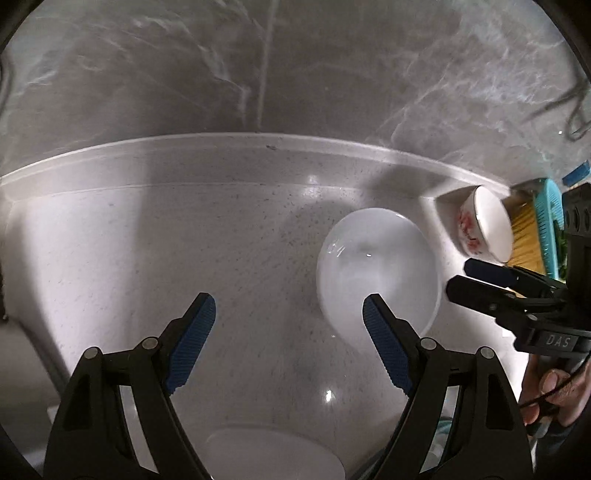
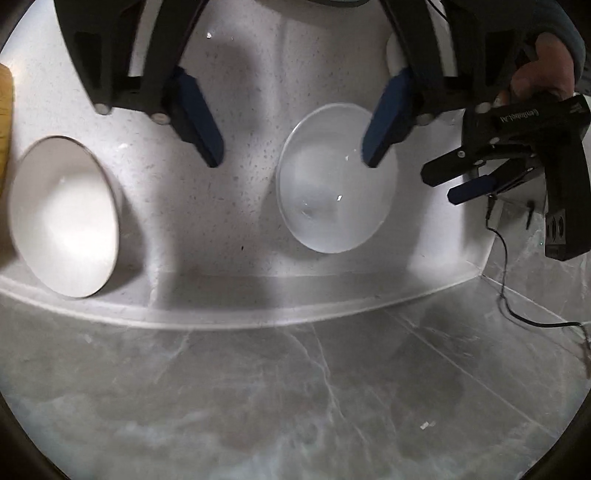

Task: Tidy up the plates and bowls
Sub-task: 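Close both grippers on the rim of the white bowl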

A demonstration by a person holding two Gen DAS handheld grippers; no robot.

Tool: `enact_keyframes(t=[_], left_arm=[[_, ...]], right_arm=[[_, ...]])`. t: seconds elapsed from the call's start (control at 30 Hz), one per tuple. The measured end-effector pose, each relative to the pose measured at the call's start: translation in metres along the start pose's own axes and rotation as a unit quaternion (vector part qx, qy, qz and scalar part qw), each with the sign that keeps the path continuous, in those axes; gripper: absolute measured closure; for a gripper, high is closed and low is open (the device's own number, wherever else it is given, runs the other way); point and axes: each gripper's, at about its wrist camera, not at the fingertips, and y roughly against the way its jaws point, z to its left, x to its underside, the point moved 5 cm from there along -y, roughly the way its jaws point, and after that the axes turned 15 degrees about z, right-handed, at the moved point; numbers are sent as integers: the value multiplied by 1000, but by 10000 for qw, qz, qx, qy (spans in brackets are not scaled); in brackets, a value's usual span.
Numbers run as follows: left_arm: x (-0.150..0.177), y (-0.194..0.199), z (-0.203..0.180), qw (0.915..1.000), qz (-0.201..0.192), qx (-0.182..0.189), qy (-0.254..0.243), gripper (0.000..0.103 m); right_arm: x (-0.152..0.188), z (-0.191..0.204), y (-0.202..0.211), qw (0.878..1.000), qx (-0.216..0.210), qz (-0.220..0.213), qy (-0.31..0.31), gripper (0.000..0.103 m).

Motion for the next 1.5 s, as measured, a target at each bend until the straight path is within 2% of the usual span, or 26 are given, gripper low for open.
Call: enact_keyframes(t=[0.17,0.47,0.63,0.7,0.83,0.87,0.9,1.07,1.5], left_arm=[[-10,-29,3,9996,230,18,-151,22],[-26,-52,4,9990,365,-18,-272,24],[-28,-60,3,9987,437,15,-280,45],[-29,-66,-3,9985,486,-35,-266,60],[-31,-73,-14,9981,519,53,-318,74],[-32,-73,-17,9980,512,22,-362,79],[-32,-73,-21,9979,507,-3,-396,85],[-32,-77,-31,9977,520,6,-438,92],[-27,-68,-28,9979,487,165,-395,93]], right_arm=[[-4,-8,-22,9997,-92,233,-46,36],[-15,-14,-39,9989,-50,462,-101,37],[-16,-19,-44,9983,-101,549,-177,48],[-16,-19,-47,9979,-110,607,-174,59],[-14,-18,-55,9971,-155,735,-144,87],[-14,-14,-56,9970,-182,741,-137,89],[-15,-13,-57,9971,-172,730,-125,89],[-16,-9,-59,9971,-197,729,-78,90],[-16,-9,-57,9969,-282,725,-134,91]])
